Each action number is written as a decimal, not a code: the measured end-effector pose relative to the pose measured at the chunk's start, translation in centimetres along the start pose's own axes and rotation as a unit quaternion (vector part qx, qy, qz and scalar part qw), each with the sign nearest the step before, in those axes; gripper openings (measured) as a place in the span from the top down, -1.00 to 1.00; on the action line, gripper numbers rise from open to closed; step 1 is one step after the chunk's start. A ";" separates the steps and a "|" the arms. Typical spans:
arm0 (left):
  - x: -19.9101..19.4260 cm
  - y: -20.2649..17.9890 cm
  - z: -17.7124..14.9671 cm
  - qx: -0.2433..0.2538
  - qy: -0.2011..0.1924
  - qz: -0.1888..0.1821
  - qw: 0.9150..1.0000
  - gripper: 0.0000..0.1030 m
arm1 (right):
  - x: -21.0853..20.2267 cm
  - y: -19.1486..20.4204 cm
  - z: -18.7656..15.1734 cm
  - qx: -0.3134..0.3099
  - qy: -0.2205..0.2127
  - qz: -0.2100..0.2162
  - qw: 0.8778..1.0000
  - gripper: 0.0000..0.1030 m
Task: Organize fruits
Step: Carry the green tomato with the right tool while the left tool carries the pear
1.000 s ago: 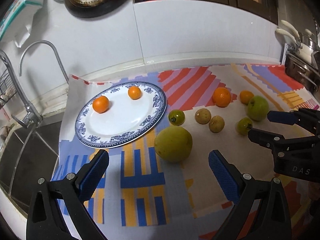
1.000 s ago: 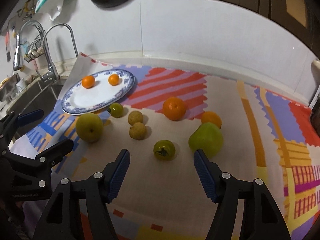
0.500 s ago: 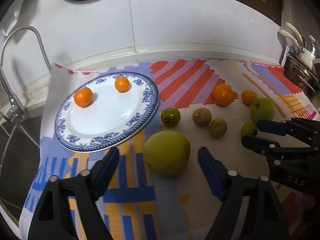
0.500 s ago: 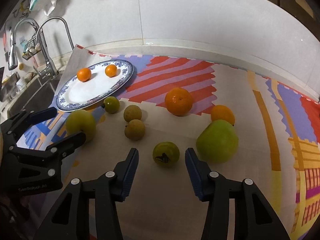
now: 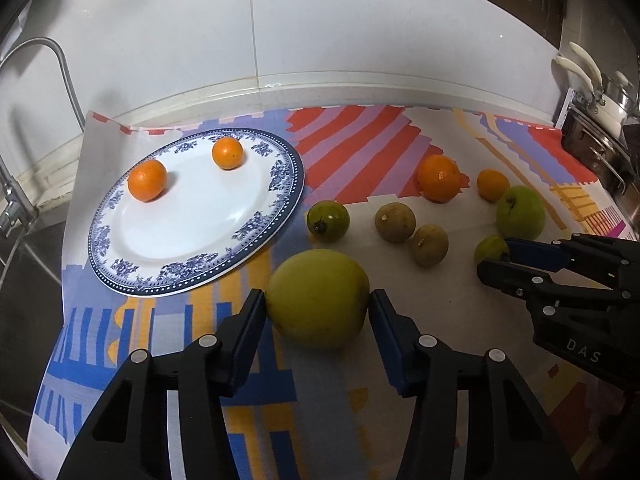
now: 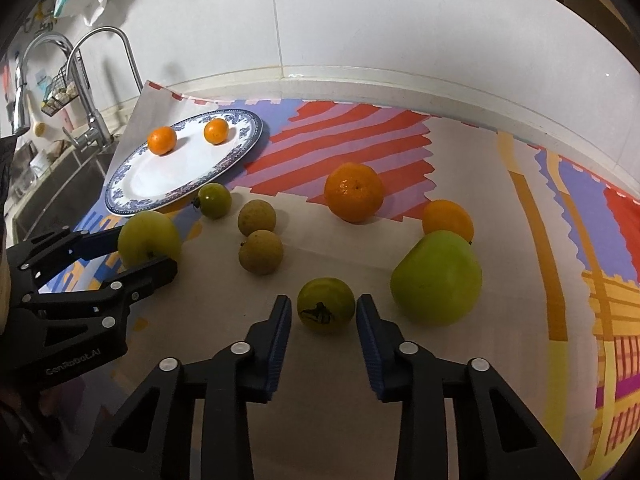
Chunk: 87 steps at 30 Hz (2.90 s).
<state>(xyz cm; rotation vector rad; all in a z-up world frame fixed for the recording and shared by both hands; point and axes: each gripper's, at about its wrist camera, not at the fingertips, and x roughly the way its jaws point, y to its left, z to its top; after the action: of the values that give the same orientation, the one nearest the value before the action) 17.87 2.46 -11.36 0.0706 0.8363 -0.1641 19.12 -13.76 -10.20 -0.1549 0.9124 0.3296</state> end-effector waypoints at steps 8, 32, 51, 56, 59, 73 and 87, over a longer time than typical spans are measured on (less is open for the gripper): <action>-0.2 -0.1 0.1 0.000 -0.002 -0.001 1.000 -0.01 | -0.3 0.0 0.0 0.000 -0.007 0.001 1.000 0.40; -5.5 0.7 1.0 -0.026 -0.056 0.019 0.998 0.00 | -4.2 1.8 1.8 -0.021 -0.067 0.022 0.997 0.40; -7.8 5.6 3.9 -0.051 -0.116 0.059 0.990 0.00 | -4.9 5.6 8.1 -0.059 -0.128 0.080 0.987 0.40; -6.6 7.5 4.5 -0.064 -0.105 0.061 0.991 0.00 | -2.8 7.0 10.2 -0.065 -0.106 0.107 0.986 0.40; -5.7 8.6 4.8 -0.062 -0.097 0.070 0.991 0.00 | -1.3 7.9 11.2 -0.070 -0.094 0.115 0.986 0.40; 0.0 12.3 5.0 -0.073 -0.032 0.075 0.994 0.00 | 6.9 10.1 14.2 -0.073 0.000 0.136 0.988 0.40; 3.6 13.6 5.2 -0.083 0.014 0.069 0.994 -0.01 | 11.0 10.6 14.6 -0.071 0.045 0.127 0.988 0.40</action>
<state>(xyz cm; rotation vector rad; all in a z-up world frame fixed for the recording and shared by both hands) 26.39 14.75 -10.59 -0.0247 0.8666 0.0374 32.62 2.43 -10.03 -0.1856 1.0001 0.6298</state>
